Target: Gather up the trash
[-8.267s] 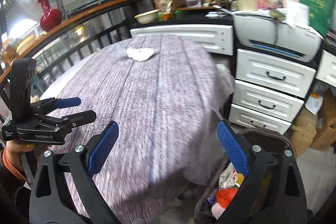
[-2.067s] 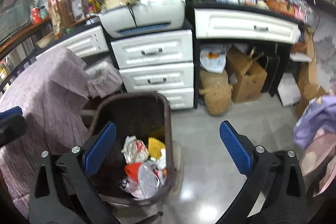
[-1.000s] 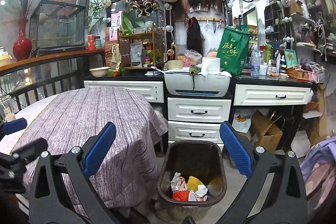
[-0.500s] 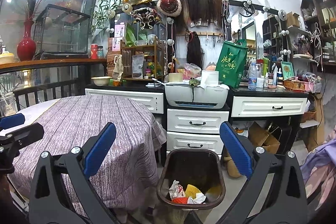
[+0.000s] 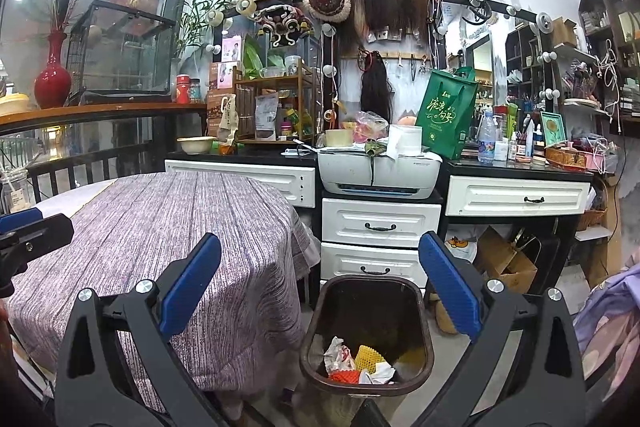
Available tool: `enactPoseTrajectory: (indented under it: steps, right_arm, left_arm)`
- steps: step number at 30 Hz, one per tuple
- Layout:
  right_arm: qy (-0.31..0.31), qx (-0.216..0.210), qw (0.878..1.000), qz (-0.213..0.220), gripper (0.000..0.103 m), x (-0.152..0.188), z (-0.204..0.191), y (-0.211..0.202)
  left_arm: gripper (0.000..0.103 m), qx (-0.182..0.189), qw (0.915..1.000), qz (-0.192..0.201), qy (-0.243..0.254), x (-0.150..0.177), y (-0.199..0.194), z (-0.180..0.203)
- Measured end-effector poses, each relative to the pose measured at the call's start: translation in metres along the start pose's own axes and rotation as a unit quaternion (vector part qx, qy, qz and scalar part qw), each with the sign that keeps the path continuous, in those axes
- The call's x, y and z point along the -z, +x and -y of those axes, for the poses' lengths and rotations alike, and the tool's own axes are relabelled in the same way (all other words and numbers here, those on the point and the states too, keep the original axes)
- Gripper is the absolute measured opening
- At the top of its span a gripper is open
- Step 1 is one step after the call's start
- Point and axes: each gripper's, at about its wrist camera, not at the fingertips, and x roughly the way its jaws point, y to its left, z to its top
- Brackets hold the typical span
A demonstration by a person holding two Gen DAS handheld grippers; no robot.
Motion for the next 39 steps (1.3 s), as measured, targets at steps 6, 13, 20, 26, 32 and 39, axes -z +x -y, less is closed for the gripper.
enactPoseTrajectory:
  steps: [6,13,20,26,32,39]
  right_arm:
    - [-0.001,-0.003,1.0,-0.003,0.097,0.0,0.0,0.001]
    - [0.0,-0.005,1.0,-0.006,0.097,0.0,0.001,0.004]
    - [0.0,-0.007,1.0,-0.011,0.097,0.001,0.001,0.008]
    - [-0.002,-0.008,1.0,-0.013,0.097,0.0,0.001,0.009]
    - [0.001,-0.01,1.0,-0.018,0.097,0.0,0.001,0.011]
    - [0.001,-0.011,1.0,-0.018,0.097,0.001,0.002,0.011]
  left_arm:
    - [0.098,0.0,1.0,-0.004,0.0,0.0,0.002,-0.001]
    - [0.098,0.0,1.0,-0.007,0.001,0.002,0.004,-0.001]
    - [0.098,0.004,0.9999,-0.01,0.001,0.003,0.005,-0.001]
    - [0.098,0.005,0.9999,-0.01,0.001,0.003,0.005,0.0]
    - [0.098,0.006,0.9999,-0.014,0.002,0.004,0.006,0.0]
    - [0.098,0.007,0.9998,-0.018,0.002,0.005,0.007,0.002]
